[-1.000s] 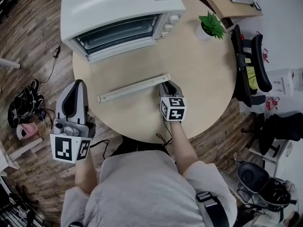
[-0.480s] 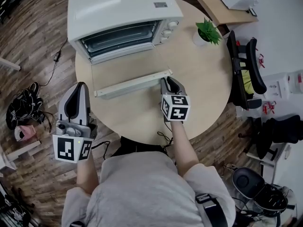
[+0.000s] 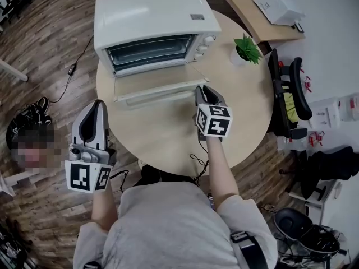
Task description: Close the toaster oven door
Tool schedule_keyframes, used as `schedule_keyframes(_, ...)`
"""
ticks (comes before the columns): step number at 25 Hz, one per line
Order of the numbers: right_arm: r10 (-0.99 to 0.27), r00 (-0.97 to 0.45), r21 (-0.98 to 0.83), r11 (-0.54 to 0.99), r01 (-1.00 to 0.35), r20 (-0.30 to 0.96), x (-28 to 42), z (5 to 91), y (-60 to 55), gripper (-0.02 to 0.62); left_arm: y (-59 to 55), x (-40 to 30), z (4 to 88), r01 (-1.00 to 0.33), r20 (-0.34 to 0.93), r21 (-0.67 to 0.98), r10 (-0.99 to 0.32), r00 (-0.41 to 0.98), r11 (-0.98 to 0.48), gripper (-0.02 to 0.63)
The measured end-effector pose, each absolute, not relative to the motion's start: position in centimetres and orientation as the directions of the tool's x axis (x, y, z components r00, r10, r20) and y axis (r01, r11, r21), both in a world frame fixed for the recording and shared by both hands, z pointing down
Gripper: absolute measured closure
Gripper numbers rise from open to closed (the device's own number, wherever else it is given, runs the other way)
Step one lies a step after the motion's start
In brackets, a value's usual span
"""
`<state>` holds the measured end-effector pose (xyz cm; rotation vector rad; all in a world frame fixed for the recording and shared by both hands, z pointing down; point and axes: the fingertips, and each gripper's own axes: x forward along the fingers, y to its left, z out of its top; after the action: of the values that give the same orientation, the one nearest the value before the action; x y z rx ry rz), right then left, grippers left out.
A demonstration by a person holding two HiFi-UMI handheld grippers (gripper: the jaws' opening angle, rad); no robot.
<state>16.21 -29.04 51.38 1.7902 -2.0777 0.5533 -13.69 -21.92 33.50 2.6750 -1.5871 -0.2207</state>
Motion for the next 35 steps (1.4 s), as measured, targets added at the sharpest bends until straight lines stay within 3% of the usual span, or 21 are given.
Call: schedule_keyframes(35, -0.886, -0.187, -0.076, 0.172, -0.982, 0.424, 14.5, 42.9, -40.5, 0.525, -20.0, -18.4, 32.6, -0.922, -0.139, 0.100, -0.923, 0.359, -0.373, 0.600)
